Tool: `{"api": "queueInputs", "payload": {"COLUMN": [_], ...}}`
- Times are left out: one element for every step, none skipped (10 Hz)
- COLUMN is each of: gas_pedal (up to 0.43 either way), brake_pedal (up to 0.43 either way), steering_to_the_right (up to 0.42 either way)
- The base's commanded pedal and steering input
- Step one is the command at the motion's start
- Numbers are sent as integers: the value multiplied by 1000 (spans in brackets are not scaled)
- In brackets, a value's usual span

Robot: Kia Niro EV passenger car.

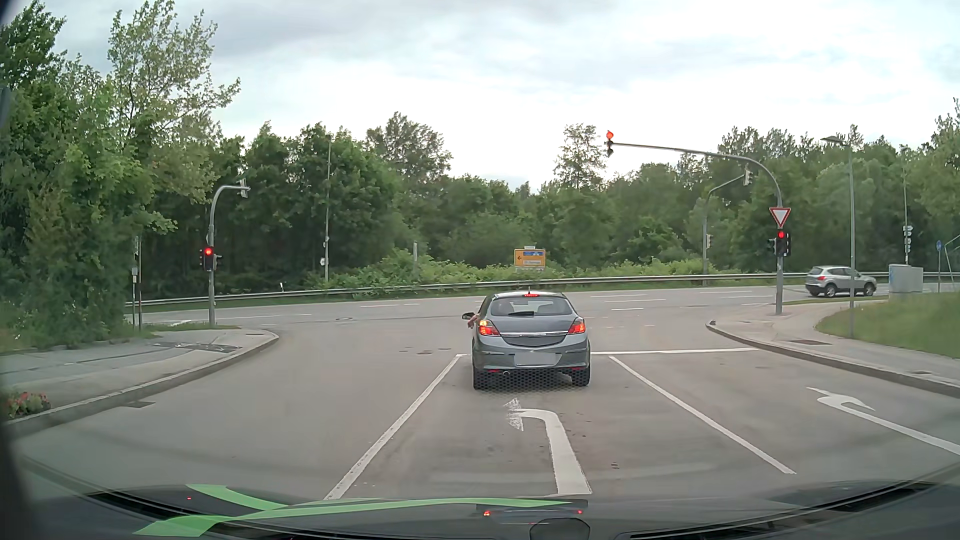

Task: Follow the waypoints while adhering to traffic rules and regulations

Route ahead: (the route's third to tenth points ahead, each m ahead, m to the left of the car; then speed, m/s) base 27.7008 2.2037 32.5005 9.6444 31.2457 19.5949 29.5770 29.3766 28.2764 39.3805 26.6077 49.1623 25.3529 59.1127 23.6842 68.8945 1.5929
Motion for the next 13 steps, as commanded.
{"api": "queueInputs", "payload": {"gas_pedal": [0,0,0,0,0,0,0,0,0,0,0,0,0], "brake_pedal": [220,226,220,220,220,220,220,220,220,220,226,220,220], "steering_to_the_right": [17,17,16,16,16,16,16,16,16,16,16,16,16]}}
